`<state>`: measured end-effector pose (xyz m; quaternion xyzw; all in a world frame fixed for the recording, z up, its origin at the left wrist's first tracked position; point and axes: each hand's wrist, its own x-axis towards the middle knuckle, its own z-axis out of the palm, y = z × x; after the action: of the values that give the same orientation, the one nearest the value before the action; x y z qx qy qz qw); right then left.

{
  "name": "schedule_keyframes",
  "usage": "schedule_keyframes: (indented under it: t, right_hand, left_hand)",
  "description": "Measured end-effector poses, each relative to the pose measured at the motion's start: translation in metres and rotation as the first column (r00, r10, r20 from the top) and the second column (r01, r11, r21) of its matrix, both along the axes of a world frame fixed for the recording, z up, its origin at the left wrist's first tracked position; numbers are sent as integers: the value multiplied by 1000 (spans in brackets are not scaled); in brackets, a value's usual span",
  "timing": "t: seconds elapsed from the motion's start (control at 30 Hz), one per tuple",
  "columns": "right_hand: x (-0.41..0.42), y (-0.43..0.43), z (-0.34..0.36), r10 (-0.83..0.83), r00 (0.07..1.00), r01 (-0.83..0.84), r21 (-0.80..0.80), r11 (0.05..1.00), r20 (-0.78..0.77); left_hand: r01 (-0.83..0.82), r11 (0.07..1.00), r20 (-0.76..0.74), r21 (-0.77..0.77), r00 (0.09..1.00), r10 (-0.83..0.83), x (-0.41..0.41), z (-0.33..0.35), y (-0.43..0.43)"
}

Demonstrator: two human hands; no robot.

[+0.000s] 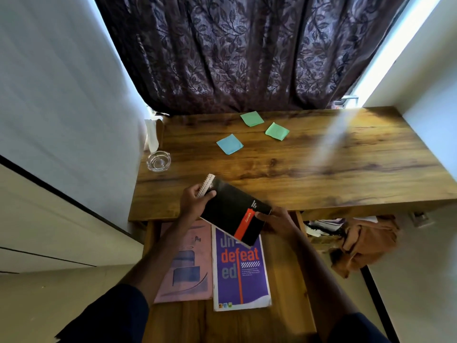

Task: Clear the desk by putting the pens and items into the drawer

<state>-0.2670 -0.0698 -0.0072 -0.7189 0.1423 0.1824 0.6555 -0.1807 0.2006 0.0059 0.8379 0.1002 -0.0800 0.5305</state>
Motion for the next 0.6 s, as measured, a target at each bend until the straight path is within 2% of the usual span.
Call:
schedule_keyframes:
  t: [0.07, 0.17, 0.27, 0.33, 0.4, 0.47, 0.53, 0.6]
  right_hand:
    - [-26, -9, 1, 32, 994, -20, 114, 993, -100]
    - [-67, -19, -7, 29, 993, 3, 282, 959, -110]
    - [-109, -24, -21, -133, 976, 187, 358, 915, -172]
    - [-137, -24, -40, -282, 925, 359, 348, 866, -253]
    - [-165, -25, -61, -406, 851, 512, 355, 782, -333]
    - [-185, -26, -75, -494, 784, 612, 337, 715, -376]
    - [-195, -29, -85, -549, 731, 670, 278, 688, -405]
    - [-197, -31, -90, -602, 688, 711, 210, 671, -405]
  left_hand:
    - [96, 993, -23, 72, 995, -94, -7, -1, -12]
    - [228, 961, -82, 160, 973, -217, -19, -9, -33]
    - [194, 944, -137, 268, 977, -162, -35, -21, -56]
    - [136, 937, -184, 321, 980, -79, -56, -33, -73]
    - [130, 953, -239, 273, 969, -64, -85, -46, -90]
    - [256, 948, -359, 190, 917, -175, -117, -59, -107]
    - [376, 925, -469, 57, 828, -308, -144, -70, -121]
    - [419, 908, -532, -21, 764, -365, -162, -73, -133]
